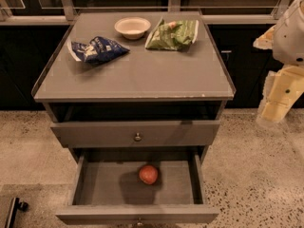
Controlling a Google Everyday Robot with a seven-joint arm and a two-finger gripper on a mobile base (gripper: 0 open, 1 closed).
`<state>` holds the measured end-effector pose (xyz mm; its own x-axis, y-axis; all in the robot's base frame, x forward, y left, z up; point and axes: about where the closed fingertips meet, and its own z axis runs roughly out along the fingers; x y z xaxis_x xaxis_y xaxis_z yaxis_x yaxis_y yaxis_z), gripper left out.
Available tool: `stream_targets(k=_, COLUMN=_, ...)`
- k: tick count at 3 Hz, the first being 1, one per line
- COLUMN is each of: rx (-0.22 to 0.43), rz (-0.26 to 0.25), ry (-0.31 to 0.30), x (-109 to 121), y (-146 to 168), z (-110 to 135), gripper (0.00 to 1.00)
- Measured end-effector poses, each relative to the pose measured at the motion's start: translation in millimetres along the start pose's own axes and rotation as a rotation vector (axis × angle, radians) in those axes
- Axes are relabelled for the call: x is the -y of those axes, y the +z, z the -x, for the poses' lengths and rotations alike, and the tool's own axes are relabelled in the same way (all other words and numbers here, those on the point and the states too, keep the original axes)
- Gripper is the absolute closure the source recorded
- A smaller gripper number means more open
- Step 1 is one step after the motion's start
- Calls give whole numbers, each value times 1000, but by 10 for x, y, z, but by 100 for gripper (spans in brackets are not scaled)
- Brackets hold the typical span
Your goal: Pick apple from middle drawer and place on counter
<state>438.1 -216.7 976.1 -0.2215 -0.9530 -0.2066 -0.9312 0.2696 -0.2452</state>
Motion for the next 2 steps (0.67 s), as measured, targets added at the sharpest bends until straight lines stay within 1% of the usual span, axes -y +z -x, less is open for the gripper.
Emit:
stream_targets(k=1, rx=0, rz=0, ry=0, x=0, y=0, z=0, gripper=0)
stream_targets(k=2, rx=23, rz=-7, ry=21, x=-20, y=66, z=-7, gripper=0)
